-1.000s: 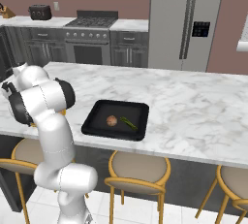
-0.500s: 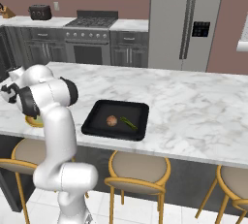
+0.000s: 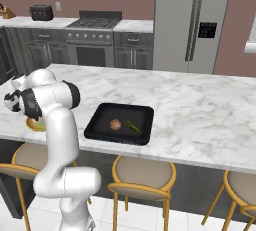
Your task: Create a steak meal by picking up the steak and asparagus from the tray and placing them on the plate. Leave the onion on the tray.
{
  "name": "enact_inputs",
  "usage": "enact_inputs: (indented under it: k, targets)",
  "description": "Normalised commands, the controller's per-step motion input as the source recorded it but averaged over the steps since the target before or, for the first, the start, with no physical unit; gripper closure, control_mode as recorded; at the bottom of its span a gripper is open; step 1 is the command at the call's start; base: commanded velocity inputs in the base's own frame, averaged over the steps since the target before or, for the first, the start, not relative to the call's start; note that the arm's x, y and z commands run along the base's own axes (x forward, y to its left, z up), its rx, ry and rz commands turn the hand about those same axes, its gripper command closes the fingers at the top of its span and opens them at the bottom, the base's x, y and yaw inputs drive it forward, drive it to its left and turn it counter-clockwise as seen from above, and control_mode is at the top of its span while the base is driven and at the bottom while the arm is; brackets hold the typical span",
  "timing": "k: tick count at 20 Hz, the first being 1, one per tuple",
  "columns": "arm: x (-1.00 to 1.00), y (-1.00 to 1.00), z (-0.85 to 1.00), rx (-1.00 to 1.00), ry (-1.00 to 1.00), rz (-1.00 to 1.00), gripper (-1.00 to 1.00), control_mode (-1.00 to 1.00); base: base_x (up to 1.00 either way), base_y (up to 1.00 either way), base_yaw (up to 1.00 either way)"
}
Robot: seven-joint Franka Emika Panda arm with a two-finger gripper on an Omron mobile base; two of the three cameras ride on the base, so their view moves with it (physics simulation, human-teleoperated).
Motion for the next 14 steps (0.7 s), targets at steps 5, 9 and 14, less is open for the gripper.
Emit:
enact_inputs:
  k: [5,9,14]
  targets:
    - [0.3,0.0,-0.16,0.0,0.0,0.0,1.0,-1.0,0.0,0.0,0.0]
    - [0.14,0.0,-0.2,0.0,-0.01,0.0,-1.0,-1.0,0.0,0.0,0.0]
    - [-0.08,-0.05,0.08,0.0,-0.12,0.0,-1.0,-1.0,0.0,0.0,0.0]
